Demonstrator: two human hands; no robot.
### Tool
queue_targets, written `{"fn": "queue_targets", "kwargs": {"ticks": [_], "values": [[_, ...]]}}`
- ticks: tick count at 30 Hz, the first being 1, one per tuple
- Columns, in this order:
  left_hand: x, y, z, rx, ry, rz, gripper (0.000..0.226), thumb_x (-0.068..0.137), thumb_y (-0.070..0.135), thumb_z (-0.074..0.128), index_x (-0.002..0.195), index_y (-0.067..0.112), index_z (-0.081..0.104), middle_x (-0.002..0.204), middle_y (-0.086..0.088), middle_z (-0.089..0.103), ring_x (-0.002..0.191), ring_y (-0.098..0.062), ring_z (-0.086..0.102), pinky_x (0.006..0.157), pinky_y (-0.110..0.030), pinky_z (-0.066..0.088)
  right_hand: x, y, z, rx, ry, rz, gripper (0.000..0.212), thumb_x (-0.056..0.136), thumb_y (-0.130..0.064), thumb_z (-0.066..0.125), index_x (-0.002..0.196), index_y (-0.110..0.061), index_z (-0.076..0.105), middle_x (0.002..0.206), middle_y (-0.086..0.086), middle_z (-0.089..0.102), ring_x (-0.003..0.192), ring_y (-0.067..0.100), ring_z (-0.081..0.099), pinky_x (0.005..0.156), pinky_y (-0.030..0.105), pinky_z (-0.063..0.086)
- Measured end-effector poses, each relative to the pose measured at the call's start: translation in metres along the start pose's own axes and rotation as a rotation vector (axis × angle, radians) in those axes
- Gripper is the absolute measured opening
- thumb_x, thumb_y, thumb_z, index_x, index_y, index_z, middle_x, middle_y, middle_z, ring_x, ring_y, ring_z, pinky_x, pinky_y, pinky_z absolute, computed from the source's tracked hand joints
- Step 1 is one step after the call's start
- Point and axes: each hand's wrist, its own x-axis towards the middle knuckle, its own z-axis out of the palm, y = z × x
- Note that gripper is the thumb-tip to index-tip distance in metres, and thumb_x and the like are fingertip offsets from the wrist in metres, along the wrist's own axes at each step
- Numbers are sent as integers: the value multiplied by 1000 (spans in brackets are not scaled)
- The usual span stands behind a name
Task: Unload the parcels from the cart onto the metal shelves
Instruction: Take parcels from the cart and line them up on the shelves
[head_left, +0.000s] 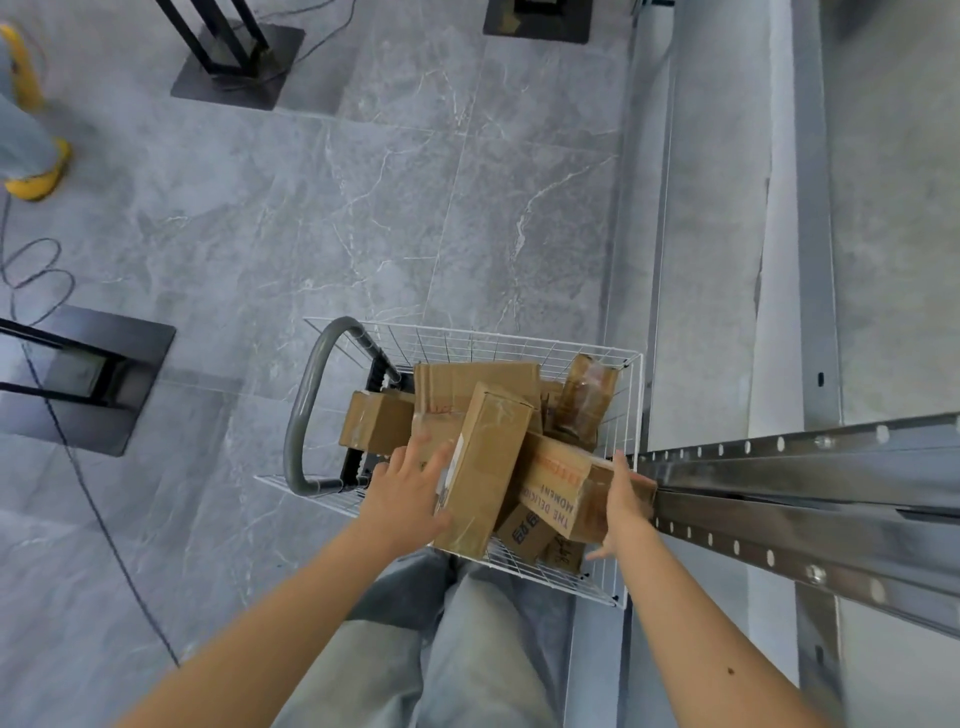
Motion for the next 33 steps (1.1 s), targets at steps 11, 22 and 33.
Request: {"fn": "queue_targets", "kwargs": {"ticks": [11, 22, 33], "values": [[-27, 37, 3, -442, -20, -22, 79, 86, 39, 59, 147, 19, 14, 146, -5, 24, 131, -25, 32, 106, -41, 35, -10, 33, -19, 124, 110, 22, 127, 36, -59, 78, 142, -29, 16, 139, 10, 41, 116, 41, 48, 84, 68, 37], [-46, 91, -43, -1015, -332, -14, 90, 82, 61, 56, 149, 34, 3, 145, -17, 41, 132, -38, 40, 107, -45, 34, -132, 64, -28, 615, 6, -256, 43, 75, -18, 71, 113, -22, 49, 107, 11, 62, 96, 35, 63, 78, 67, 50], [-68, 86, -73, -1293, -186, 237, 67, 94, 30, 53, 145, 42, 12, 125, 13, 51, 119, -13, 52, 106, -37, 41, -206, 91, 12, 915, -79, -389, 73, 64, -30, 74, 129, -30, 42, 120, 10, 61, 104, 33, 61, 75, 57, 55]]}}
